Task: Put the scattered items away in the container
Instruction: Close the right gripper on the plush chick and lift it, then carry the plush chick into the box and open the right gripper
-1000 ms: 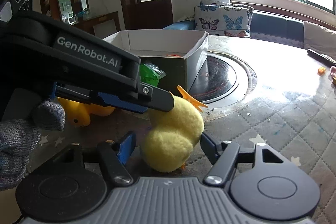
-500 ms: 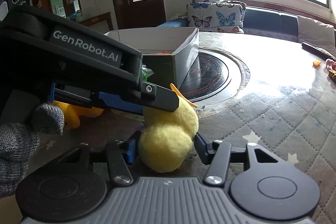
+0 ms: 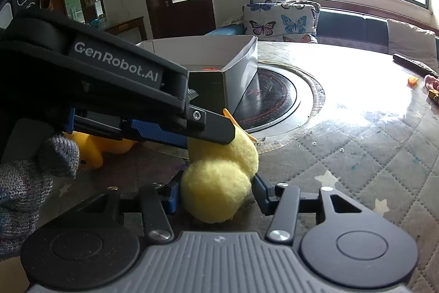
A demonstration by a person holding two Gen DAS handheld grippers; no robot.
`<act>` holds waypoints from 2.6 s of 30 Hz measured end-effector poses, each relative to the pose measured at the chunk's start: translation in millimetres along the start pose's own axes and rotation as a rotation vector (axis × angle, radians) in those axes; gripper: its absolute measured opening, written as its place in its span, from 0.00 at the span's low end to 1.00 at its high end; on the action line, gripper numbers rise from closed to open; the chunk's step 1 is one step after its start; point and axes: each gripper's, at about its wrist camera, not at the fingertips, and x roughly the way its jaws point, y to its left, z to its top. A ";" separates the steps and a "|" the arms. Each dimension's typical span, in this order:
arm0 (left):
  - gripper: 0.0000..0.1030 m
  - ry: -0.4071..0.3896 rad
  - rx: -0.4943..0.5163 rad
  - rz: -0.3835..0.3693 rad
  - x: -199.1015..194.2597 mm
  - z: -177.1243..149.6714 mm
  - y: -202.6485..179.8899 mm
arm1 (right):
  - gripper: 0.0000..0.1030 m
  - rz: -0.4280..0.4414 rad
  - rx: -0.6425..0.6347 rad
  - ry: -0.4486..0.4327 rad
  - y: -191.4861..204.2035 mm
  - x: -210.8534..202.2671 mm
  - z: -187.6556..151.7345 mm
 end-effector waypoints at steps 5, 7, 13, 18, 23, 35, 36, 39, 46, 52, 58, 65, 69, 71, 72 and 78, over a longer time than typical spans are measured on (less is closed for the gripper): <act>0.36 -0.005 -0.006 0.001 -5.0 0.0 0.8 | 0.49 0.002 -0.009 -0.005 3.1 -3.2 1.2; 0.36 -0.011 -0.005 0.002 -8.3 0.7 -0.1 | 0.49 0.002 -0.018 -0.011 5.4 -5.6 2.5; 0.35 -0.068 0.000 -0.005 -28.6 9.8 -5.8 | 0.48 0.004 -0.053 -0.058 13.8 -18.2 16.1; 0.35 -0.146 0.019 0.003 -49.4 25.9 -12.5 | 0.48 0.013 -0.099 -0.116 20.9 -26.6 41.5; 0.35 -0.211 0.032 0.029 -64.3 49.4 -11.3 | 0.48 0.037 -0.136 -0.158 27.9 -22.9 68.7; 0.35 -0.279 -0.033 0.109 -60.1 105.2 33.7 | 0.48 0.110 -0.196 -0.150 54.7 40.3 132.4; 0.35 -0.277 -0.043 0.115 -57.4 109.4 39.7 | 0.48 0.117 -0.192 -0.143 56.4 45.7 135.9; 0.35 -0.268 -0.077 0.126 -49.6 122.3 58.7 | 0.48 0.144 -0.177 -0.116 59.0 68.5 146.6; 0.35 -0.237 -0.131 0.146 -28.4 137.9 92.4 | 0.48 0.168 -0.176 -0.054 63.0 111.6 154.7; 0.35 -0.206 -0.162 0.155 -10.6 138.3 110.6 | 0.48 0.167 -0.182 -0.005 63.0 135.5 153.2; 0.32 -0.176 -0.173 0.182 -0.2 135.8 119.4 | 0.49 0.169 -0.181 0.015 64.4 145.6 150.1; 0.32 -0.171 -0.142 0.209 0.2 131.4 114.1 | 0.49 0.163 -0.187 -0.006 67.7 135.3 147.7; 0.32 -0.178 -0.124 0.222 -3.3 128.9 109.5 | 0.49 0.155 -0.189 -0.019 68.1 128.9 149.8; 0.32 -0.179 -0.120 0.228 -5.2 127.3 107.8 | 0.49 0.150 -0.191 -0.024 66.9 125.8 151.1; 0.32 -0.180 -0.118 0.230 -6.4 126.3 106.7 | 0.49 0.147 -0.191 -0.027 66.2 123.8 151.3; 0.32 -0.192 -0.100 0.238 -15.0 120.2 95.9 | 0.50 0.135 -0.199 -0.043 64.3 111.1 151.5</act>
